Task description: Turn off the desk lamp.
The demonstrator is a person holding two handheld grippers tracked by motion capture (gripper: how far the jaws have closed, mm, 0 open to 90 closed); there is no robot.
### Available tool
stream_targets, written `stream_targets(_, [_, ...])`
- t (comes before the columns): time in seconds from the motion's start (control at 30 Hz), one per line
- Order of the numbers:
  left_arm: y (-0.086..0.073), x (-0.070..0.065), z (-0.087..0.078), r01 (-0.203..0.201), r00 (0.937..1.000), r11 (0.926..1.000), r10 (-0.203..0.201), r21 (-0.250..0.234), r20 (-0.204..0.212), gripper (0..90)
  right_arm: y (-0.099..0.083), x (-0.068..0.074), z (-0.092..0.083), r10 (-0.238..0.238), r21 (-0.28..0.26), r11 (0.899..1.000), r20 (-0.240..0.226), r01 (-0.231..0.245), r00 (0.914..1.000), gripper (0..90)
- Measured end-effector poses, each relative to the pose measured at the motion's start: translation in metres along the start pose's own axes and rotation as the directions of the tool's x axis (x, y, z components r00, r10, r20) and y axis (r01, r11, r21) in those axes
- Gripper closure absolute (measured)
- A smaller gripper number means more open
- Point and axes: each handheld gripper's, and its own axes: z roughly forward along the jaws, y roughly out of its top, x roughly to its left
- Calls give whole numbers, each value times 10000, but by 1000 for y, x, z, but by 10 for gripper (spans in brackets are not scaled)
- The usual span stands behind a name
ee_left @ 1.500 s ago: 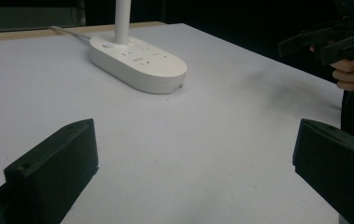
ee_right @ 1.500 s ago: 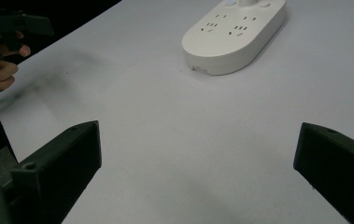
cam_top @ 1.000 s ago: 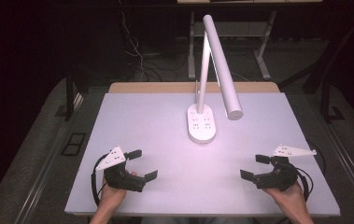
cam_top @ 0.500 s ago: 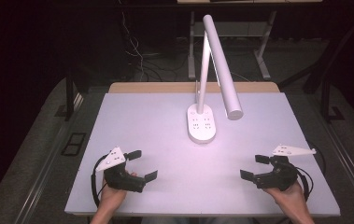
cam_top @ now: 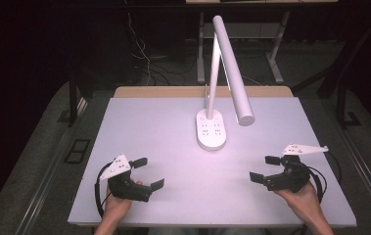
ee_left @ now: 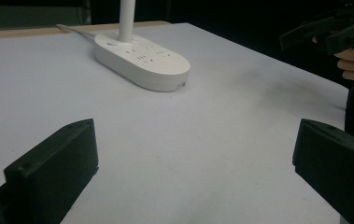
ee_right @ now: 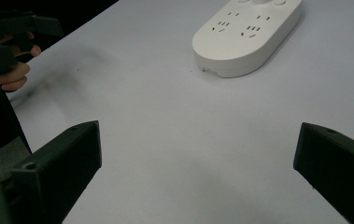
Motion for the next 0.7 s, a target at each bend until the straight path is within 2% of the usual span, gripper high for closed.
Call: stream_targets(0.7, [0, 0, 1, 7, 10000, 10000, -7, 90, -29, 0, 36, 0, 12, -404, 291, 9987, -148, 408, 9991, 8])
